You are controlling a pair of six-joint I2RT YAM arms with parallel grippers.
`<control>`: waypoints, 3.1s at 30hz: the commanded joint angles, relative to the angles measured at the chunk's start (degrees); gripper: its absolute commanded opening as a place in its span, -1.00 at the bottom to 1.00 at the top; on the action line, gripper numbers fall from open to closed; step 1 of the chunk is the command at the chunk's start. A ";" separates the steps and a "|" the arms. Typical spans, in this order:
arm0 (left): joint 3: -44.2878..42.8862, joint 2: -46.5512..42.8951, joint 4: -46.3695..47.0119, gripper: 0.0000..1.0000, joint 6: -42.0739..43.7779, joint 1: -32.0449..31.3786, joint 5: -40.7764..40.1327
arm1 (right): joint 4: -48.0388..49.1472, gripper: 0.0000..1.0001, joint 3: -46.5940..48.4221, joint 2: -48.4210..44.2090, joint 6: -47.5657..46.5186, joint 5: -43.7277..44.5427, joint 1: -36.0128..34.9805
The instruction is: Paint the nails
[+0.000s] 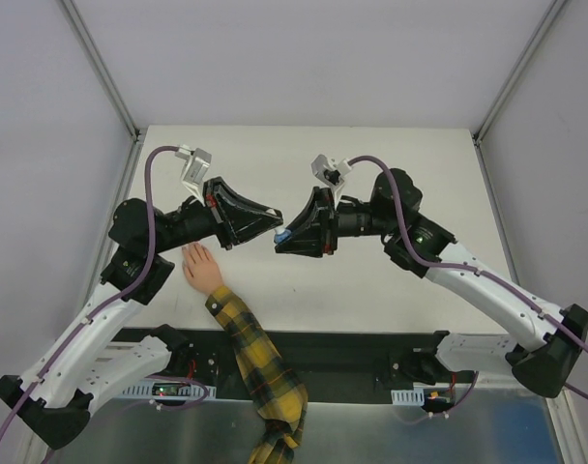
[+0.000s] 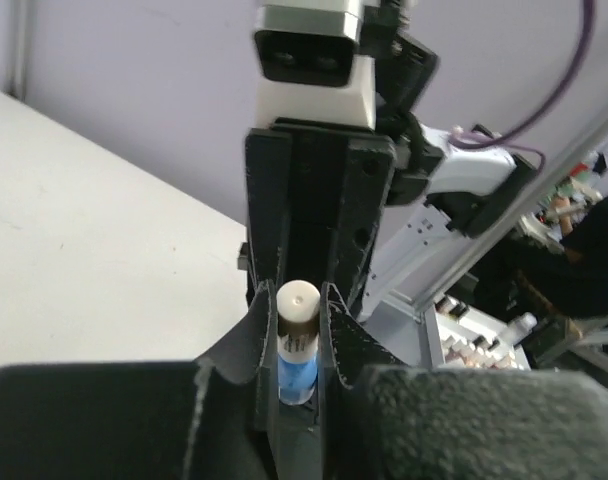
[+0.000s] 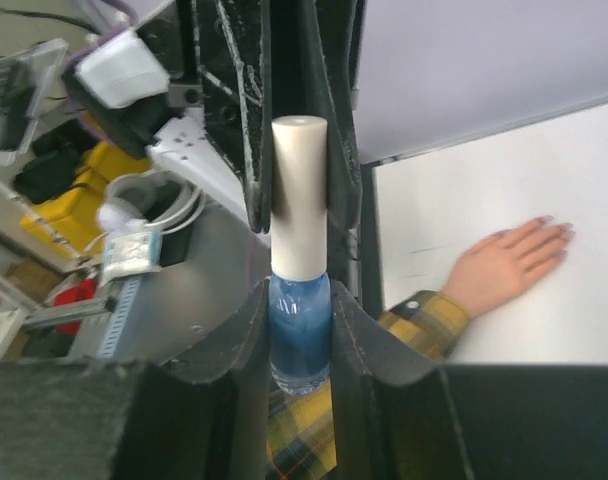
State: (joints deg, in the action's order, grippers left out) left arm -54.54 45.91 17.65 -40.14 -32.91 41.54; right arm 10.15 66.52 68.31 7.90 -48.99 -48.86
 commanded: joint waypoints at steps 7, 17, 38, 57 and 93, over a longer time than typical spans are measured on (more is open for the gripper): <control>-3.82 0.41 -13.60 -1.00 3.23 0.21 -16.22 | -16.49 -0.99 12.56 3.48 -34.43 102.31 -30.41; -4.52 -0.03 -16.51 -1.00 3.58 0.21 -18.60 | -14.46 -0.99 11.62 2.45 -36.56 82.07 -28.76; 0.49 -3.46 -0.17 0.50 -0.46 0.21 -3.84 | 3.73 -0.99 3.53 1.21 2.99 -12.43 0.17; -4.52 -0.91 -11.83 -1.00 2.96 0.21 -11.29 | -26.16 -0.99 13.19 1.55 -27.20 76.53 -20.96; -2.32 -1.53 -4.73 0.58 2.17 0.21 -4.54 | 3.47 -0.99 5.81 2.96 3.79 -15.87 1.84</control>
State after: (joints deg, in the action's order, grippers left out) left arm -57.06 44.07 5.93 -36.71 -32.32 31.99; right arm 4.08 71.81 72.51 6.35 -55.66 -47.11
